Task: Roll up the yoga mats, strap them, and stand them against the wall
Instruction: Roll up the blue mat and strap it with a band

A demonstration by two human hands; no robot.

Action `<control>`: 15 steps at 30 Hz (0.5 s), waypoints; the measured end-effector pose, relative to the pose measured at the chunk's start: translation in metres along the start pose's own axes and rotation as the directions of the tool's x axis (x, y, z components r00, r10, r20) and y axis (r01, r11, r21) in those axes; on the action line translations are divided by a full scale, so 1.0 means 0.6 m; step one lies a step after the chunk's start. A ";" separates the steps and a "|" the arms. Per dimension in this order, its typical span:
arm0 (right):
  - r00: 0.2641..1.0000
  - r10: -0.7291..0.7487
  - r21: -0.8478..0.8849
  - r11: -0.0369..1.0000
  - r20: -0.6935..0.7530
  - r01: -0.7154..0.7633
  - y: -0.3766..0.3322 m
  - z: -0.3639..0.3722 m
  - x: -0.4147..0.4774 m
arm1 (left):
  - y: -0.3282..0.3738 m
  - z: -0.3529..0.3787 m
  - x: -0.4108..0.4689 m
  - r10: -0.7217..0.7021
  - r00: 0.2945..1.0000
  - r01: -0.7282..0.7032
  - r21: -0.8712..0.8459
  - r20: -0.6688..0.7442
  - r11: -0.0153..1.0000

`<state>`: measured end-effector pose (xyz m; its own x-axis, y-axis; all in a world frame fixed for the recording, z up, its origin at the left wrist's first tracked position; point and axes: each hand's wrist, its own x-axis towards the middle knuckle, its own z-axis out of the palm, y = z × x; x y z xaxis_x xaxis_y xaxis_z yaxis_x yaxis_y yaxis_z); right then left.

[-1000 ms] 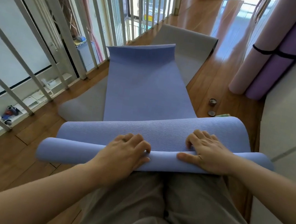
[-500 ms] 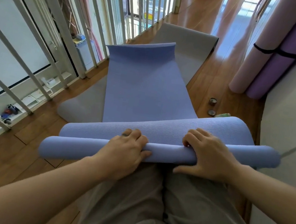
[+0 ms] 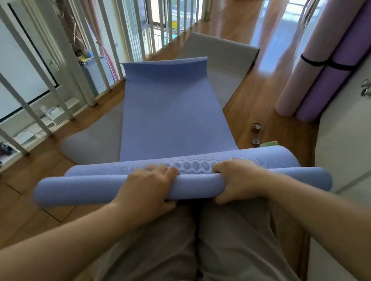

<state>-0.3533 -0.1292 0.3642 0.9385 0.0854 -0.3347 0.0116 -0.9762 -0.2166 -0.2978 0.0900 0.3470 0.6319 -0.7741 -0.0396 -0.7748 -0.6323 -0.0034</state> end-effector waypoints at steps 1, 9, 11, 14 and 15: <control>0.999 -0.005 0.013 1.000 0.038 0.005 -0.003 -0.018 0.005 | -0.008 -0.016 0.007 -0.004 1.000 0.004 0.013 -0.011 1.000; 0.959 -0.015 0.082 0.997 0.284 -0.009 -0.030 -0.063 -0.048 | 0.014 -0.063 -0.030 0.080 0.995 -0.077 0.048 -0.062 0.996; 0.948 -0.018 0.072 0.997 0.319 -0.006 -0.040 -0.015 -0.061 | 0.027 -0.026 -0.052 0.101 0.995 -0.101 0.004 0.024 0.995; 0.973 -0.001 -0.029 1.000 0.232 0.008 -0.043 0.028 -0.071 | 0.032 0.012 -0.066 0.152 0.983 -0.156 0.039 0.103 0.987; 0.981 0.018 -0.058 0.998 0.193 -0.007 -0.042 0.031 -0.077 | 0.031 0.017 -0.065 0.147 0.985 -0.151 0.045 0.092 0.987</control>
<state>-0.4034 -0.1049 0.3682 0.8544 0.1043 -0.5090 0.0249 -0.9867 -0.1604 -0.3370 0.1085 0.3385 0.5067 -0.8521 -0.1312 -0.8616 -0.5058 -0.0421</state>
